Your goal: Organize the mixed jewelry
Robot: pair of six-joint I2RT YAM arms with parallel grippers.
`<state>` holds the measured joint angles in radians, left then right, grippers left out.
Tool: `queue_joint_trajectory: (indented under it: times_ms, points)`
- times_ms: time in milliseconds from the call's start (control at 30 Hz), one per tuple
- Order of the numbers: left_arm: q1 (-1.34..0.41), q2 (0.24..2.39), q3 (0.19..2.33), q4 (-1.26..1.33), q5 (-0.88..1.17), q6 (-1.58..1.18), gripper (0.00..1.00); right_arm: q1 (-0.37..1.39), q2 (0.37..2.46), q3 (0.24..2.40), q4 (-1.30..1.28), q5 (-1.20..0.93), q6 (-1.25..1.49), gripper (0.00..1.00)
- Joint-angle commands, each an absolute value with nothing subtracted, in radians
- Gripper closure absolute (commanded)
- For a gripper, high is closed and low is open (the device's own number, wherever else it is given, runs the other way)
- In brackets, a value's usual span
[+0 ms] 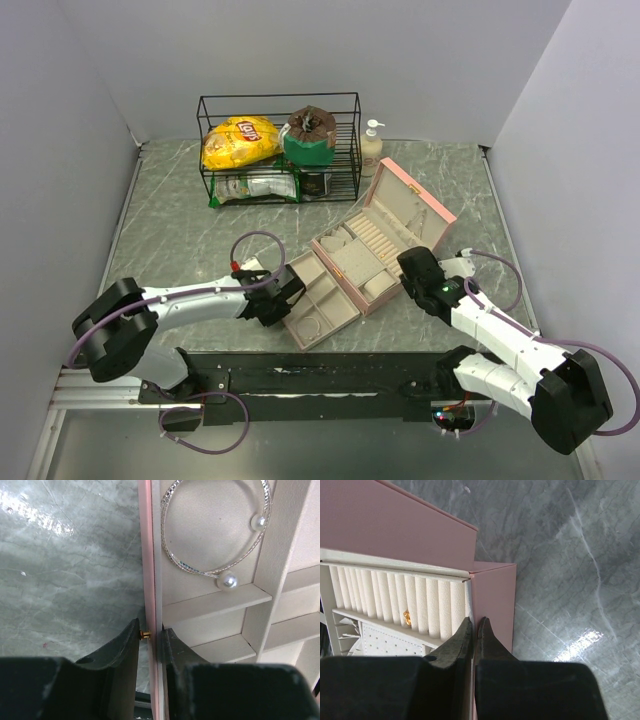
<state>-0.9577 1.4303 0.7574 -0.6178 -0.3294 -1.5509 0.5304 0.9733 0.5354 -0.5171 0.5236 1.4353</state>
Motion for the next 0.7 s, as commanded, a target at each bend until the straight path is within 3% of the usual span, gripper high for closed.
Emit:
queue_joint_trajectory:
  times_ms: [0, 667]
  points:
    - [-0.973, 1.394, 0.772, -0.604, -0.33, -1.601, 0.99, 0.546, 0.979, 0.538, -0.476, 0.48, 1.52, 1.0]
    - [-1.014, 1.405, 0.778, -0.612, -0.377, -1.657, 0.99, 0.546, 0.999, 0.546, -0.476, 0.472, 1.505, 1.0]
